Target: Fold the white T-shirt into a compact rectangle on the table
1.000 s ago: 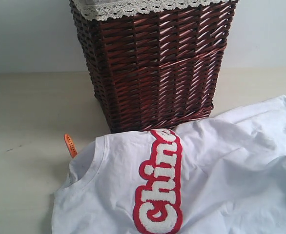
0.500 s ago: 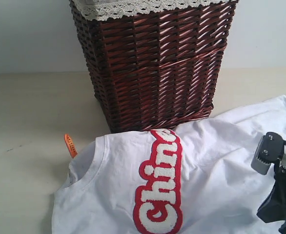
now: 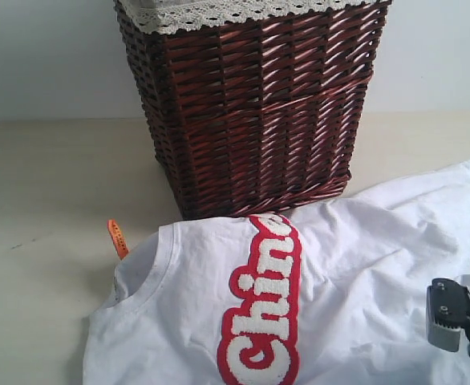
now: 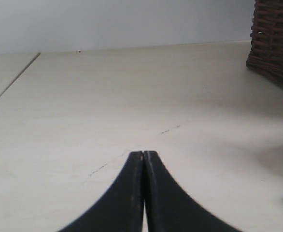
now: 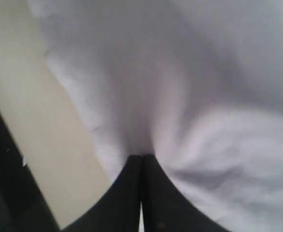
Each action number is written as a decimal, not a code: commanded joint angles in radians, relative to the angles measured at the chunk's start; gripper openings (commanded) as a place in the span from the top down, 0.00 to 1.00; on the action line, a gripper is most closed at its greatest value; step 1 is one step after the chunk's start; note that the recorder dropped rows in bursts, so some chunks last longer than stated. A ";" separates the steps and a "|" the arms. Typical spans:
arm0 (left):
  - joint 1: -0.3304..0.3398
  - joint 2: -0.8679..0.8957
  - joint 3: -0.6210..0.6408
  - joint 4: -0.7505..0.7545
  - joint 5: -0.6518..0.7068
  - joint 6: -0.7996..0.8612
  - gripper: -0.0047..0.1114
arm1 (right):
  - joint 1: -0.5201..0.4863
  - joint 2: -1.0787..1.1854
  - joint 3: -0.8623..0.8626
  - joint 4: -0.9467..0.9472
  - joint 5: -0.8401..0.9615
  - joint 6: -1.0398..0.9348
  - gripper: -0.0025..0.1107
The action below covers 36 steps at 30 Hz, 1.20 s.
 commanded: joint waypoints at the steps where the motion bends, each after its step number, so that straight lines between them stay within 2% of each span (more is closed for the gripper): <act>1: 0.000 -0.005 0.000 -0.003 -0.008 0.000 0.96 | 0.002 0.003 0.005 -0.085 0.060 0.037 0.97; 5: 0.000 -0.005 0.000 -0.003 -0.008 0.000 0.96 | 0.002 -0.010 0.005 -0.082 0.056 0.036 0.97; 9: 0.000 -0.005 0.000 -0.003 -0.008 0.000 0.96 | 0.002 -0.100 0.005 0.001 0.036 -0.003 0.97; 14: 0.000 -0.005 0.000 -0.003 -0.008 0.000 0.96 | 0.002 -0.212 0.005 0.224 -0.192 -0.055 0.97; 18: 0.000 -0.005 0.000 -0.003 -0.008 0.000 0.96 | 0.002 -0.151 -0.014 0.340 -0.350 -0.072 0.97; 22: 0.000 -0.005 0.000 -0.003 -0.008 0.000 0.96 | 0.002 0.047 -0.068 0.291 -0.278 -0.055 0.97; 25: 0.000 -0.005 0.000 -0.003 -0.008 0.000 0.96 | 0.002 0.073 -0.068 0.199 -0.192 -0.043 0.97; 27: 0.000 -0.005 0.000 -0.003 -0.008 0.000 0.96 | 0.002 0.068 -0.068 0.067 -0.119 -0.033 0.97; 29: 0.000 -0.005 0.000 -0.003 -0.008 0.000 0.96 | 0.002 0.068 -0.068 0.036 -0.105 -0.019 0.97; 36: 0.000 -0.005 0.000 -0.003 -0.008 0.000 0.96 | 0.002 -0.068 -0.068 0.231 -0.206 -0.051 0.97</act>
